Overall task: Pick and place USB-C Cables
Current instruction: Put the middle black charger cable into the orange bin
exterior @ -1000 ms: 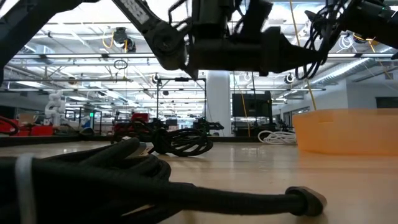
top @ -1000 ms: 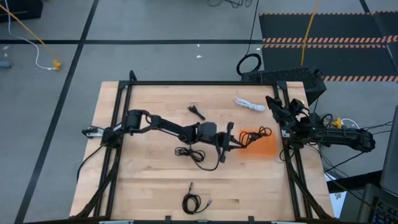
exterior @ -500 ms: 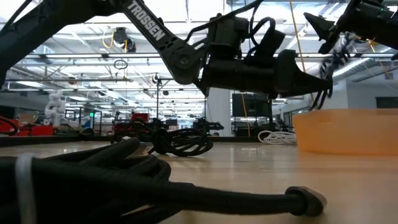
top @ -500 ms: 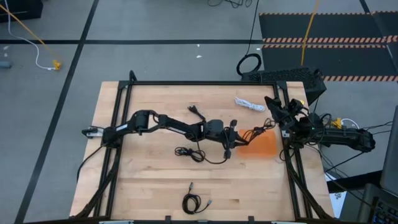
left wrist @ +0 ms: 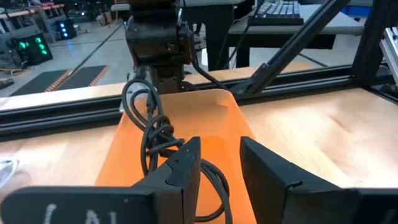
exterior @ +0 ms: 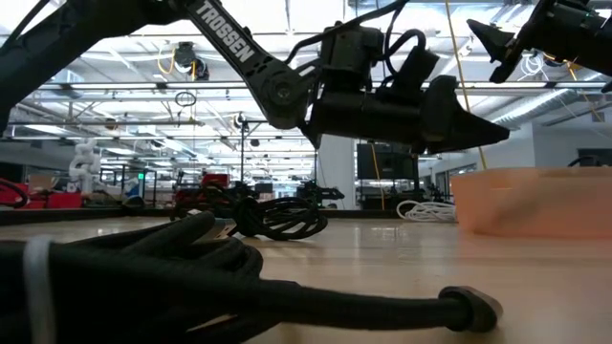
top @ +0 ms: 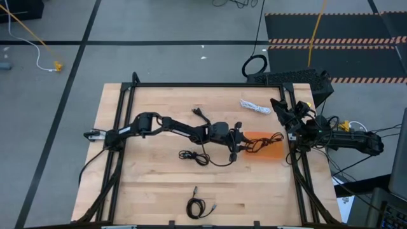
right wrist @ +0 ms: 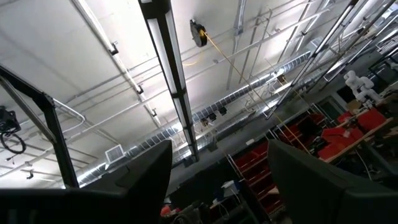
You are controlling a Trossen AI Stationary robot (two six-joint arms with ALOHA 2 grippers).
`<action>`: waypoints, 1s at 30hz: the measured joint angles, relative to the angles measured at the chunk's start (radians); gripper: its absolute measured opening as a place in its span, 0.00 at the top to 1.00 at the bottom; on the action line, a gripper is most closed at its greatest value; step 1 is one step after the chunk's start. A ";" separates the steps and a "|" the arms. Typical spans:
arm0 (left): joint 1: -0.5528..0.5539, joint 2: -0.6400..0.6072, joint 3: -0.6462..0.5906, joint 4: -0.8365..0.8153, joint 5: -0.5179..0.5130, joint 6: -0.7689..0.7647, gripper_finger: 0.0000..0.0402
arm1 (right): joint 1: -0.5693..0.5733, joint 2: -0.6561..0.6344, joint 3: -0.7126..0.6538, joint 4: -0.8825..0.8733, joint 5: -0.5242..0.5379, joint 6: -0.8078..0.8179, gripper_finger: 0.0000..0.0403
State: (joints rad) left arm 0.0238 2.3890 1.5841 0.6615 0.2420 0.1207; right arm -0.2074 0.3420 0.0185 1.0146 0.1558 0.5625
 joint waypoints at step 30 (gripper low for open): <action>-0.057 -0.672 -0.504 -0.856 -0.205 -0.224 0.71 | 0.000 0.001 0.000 -0.032 0.000 0.000 0.36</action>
State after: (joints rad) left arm -0.0328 1.7165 1.0798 -0.1944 0.0367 -0.1034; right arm -0.2077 0.3431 0.0185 0.9829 0.1563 0.5629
